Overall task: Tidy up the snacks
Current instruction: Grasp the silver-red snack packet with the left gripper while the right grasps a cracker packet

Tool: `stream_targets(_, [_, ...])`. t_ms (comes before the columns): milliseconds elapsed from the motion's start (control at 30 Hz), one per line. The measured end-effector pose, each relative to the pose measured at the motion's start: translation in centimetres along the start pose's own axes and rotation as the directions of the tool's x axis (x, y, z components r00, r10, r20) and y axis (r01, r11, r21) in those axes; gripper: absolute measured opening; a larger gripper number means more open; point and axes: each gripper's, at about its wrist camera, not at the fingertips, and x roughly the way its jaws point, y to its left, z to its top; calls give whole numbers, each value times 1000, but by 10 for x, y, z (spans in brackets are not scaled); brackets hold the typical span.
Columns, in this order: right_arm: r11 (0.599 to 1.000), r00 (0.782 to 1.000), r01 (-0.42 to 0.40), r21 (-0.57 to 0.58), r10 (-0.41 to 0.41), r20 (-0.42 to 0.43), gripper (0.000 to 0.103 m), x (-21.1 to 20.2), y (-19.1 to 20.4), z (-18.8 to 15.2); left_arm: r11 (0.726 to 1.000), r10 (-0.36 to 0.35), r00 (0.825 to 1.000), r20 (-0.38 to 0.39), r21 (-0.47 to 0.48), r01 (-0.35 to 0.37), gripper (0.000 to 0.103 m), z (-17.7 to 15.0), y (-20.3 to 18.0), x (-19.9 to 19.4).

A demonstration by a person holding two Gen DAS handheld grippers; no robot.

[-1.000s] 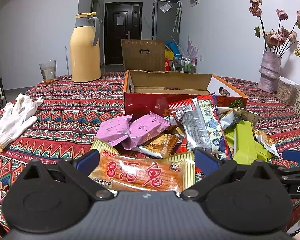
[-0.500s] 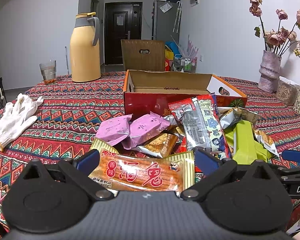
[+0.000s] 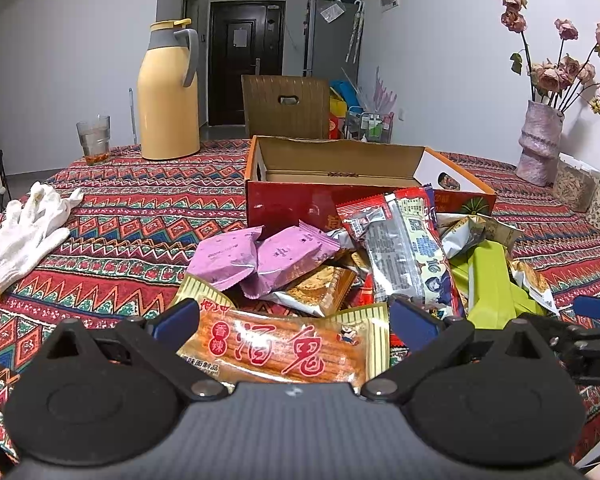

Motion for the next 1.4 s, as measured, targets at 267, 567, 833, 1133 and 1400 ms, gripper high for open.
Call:
stream_targets(267, [998,998,66,16,-67,9,92,7,-30,14,1000,6,1000,-7,-9,-6,103,6,2,8])
stream_targets(567, [991,987,122,59,-114,-116,72,56,-67,38,999,24,999,-28,-31,-25,103,11,5,19])
stream_targets(833, [981,974,152,118,-129,-188,70,86,-80,42,998,37,998,-49,-44,-39,103,10,8,25])
stream_targets(1133, [981,977,131,144,-103,-188,48,87,-84,36,998,32,997,-68,-58,-36,103,10,11,30])
stream_targets(1400, [981,986,116,154,-95,-139,41,73,-87,34,998,17,998,-67,-67,-22,103,19,8,31])
